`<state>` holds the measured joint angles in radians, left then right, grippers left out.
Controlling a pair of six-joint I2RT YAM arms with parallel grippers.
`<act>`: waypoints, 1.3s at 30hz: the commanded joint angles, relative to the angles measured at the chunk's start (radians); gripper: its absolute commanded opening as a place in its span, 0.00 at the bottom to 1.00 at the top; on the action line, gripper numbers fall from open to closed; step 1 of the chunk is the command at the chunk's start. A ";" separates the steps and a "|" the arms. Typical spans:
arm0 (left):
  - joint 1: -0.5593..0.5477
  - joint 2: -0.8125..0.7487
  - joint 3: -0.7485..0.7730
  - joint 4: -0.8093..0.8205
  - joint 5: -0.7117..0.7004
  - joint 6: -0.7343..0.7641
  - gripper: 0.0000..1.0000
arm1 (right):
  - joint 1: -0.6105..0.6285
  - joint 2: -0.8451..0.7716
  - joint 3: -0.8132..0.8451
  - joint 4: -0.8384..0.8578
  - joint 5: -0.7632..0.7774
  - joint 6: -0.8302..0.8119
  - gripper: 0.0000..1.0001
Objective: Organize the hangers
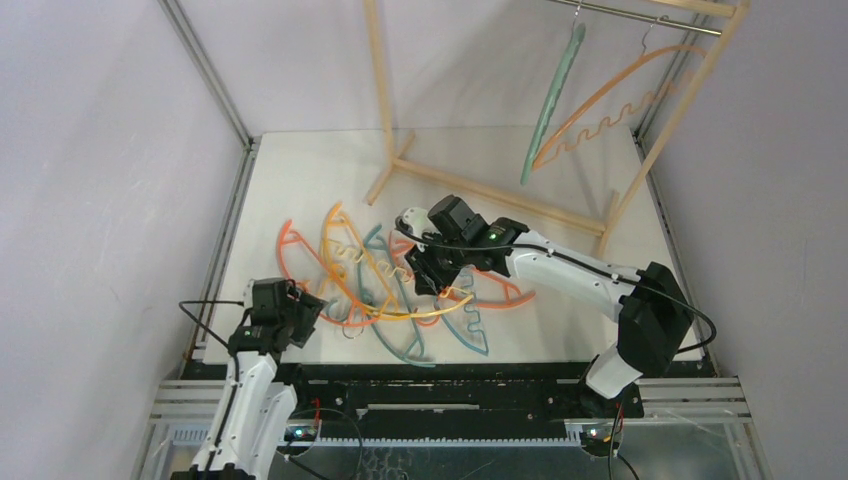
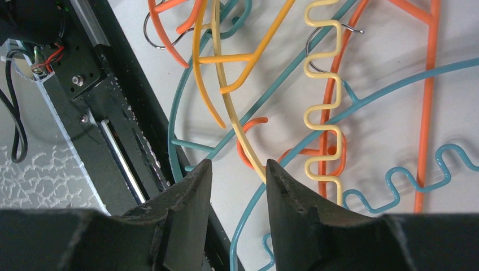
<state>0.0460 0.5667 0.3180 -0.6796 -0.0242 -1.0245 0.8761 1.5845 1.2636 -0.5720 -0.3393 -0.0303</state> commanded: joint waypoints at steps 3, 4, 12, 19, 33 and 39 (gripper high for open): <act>0.002 0.100 -0.041 0.202 -0.018 -0.058 0.67 | -0.022 -0.063 0.006 0.009 -0.011 0.010 0.46; 0.000 0.119 -0.045 0.226 -0.017 -0.059 0.66 | -0.024 -0.063 0.006 0.004 -0.009 0.010 0.46; 0.000 0.246 0.002 0.342 -0.026 -0.019 0.16 | -0.040 -0.063 0.006 -0.008 -0.015 0.007 0.44; -0.003 0.274 0.137 0.249 0.006 0.093 0.00 | -0.054 -0.067 0.007 -0.002 -0.019 0.010 0.44; -0.162 0.428 0.808 -0.175 0.062 0.512 0.00 | -0.110 -0.074 0.059 0.000 -0.029 0.028 0.43; -0.362 0.594 1.054 -0.235 0.080 0.704 0.00 | -0.119 -0.095 0.107 -0.022 0.001 0.029 0.43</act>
<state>-0.2115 1.0988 1.2045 -0.8612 0.0284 -0.5098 0.7639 1.5600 1.2968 -0.6029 -0.3565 -0.0151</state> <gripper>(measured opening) 0.037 0.429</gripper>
